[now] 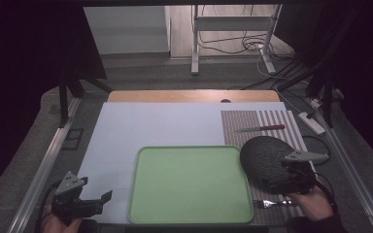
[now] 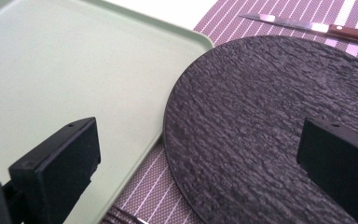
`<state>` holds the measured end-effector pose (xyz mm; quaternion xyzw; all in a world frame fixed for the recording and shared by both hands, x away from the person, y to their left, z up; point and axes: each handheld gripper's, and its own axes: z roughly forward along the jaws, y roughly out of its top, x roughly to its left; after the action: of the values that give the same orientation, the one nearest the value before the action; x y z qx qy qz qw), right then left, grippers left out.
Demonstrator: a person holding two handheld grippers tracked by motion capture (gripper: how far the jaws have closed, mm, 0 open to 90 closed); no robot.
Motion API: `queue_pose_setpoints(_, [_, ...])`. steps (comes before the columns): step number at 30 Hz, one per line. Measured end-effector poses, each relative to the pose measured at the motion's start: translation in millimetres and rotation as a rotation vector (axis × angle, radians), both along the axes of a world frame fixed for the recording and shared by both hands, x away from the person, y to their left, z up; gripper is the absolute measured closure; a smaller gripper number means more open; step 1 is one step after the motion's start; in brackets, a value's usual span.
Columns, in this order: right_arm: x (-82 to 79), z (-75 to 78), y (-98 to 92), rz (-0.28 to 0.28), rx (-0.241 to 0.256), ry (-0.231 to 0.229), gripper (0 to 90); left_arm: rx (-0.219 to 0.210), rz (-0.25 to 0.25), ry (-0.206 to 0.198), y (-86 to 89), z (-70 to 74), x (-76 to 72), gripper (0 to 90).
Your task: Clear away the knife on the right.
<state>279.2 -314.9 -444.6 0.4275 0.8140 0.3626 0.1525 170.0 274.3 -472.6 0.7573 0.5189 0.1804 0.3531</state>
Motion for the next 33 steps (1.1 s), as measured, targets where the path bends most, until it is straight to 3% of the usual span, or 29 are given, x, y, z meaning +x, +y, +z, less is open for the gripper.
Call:
queue_pose_setpoints(10, [18.7,1.6,-2.0,-0.013,0.006,0.008,0.0,-0.018,-0.008,0.012,1.6,-0.7,1.3,4.0])
queue_pose_setpoints(20, [38.4,-1.1,-3.5,-0.031,0.013,0.022,0.0,-0.002,-0.015,0.021,-0.8,-1.5,2.7,4.0])
queue_pose_setpoints(33, [78.0,-6.2,2.6,-0.051,-0.034,0.043,0.0,0.019,-0.012,0.035,-2.8,-2.1,4.2,2.4])
